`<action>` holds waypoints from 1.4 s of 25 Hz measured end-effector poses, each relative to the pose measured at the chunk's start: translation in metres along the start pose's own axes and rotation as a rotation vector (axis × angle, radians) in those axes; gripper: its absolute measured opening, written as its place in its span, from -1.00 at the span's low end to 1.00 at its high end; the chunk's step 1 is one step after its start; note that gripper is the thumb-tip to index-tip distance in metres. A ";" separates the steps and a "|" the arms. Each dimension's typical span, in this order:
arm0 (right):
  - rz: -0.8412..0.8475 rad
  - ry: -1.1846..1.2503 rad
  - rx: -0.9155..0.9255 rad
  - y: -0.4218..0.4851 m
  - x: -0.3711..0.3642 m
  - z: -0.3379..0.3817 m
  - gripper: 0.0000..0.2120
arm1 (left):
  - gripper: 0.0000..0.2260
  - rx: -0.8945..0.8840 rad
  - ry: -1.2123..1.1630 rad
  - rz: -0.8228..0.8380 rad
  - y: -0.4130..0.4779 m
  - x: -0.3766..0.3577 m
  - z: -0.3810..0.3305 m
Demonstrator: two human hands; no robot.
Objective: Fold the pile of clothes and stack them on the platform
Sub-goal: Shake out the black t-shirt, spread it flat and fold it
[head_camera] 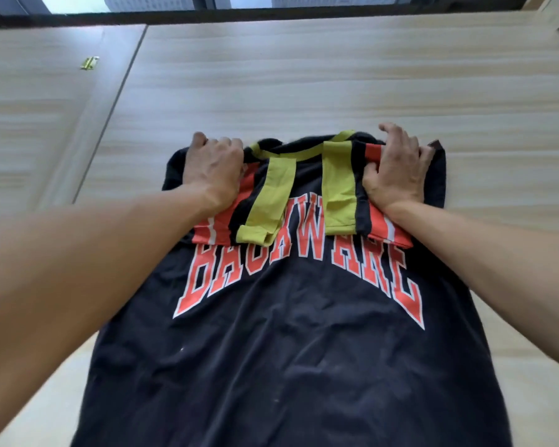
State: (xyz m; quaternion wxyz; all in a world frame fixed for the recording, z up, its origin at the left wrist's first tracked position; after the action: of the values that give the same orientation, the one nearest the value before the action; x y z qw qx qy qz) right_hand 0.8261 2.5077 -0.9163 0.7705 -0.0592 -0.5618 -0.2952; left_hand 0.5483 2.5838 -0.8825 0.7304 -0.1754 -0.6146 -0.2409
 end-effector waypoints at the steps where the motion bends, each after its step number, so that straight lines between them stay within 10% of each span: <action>1: 0.053 0.036 -0.083 -0.007 0.005 0.005 -0.43 | -0.86 -0.018 0.003 0.008 -0.010 0.008 -0.001; 4: 0.222 -0.071 -0.187 -0.011 0.044 0.028 -0.62 | -0.84 -0.055 0.056 -0.022 -0.029 0.045 0.011; 13: 0.021 -0.169 0.383 -0.023 0.226 0.052 -0.94 | -0.86 -0.122 -0.149 -0.153 -0.094 0.207 0.050; 21: 0.432 0.019 0.465 -0.252 0.303 -0.003 -0.76 | -0.36 -0.498 -0.412 0.001 -0.321 0.205 -0.003; 25: 0.590 0.003 0.506 -0.361 0.303 -0.030 -0.76 | -0.61 -0.610 -0.342 0.078 -0.420 0.168 -0.022; 31: 0.796 -0.103 0.319 -0.442 0.269 -0.065 -0.53 | -0.64 -0.492 -0.290 0.351 -0.499 0.100 -0.054; 35: 0.711 0.018 0.202 -0.410 0.282 -0.042 -0.75 | -0.91 -0.163 -0.597 0.130 -0.468 0.117 -0.060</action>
State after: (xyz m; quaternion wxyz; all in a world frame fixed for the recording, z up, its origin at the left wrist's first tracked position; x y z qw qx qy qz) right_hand 0.7016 2.0449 -0.7763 0.8318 -0.1716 -0.5257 0.0475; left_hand 0.3464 2.1494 -0.7970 0.5150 -0.3353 -0.7680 -0.1801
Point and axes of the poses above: each hand's wrist, its own y-axis towards the middle knuckle, its own x-axis out of the back of the hand, z = x × y, the point moved 1 cm from there along y, towards the middle knuckle, and after that the axes turned 8 degrees about -x, right-handed, at the moved point
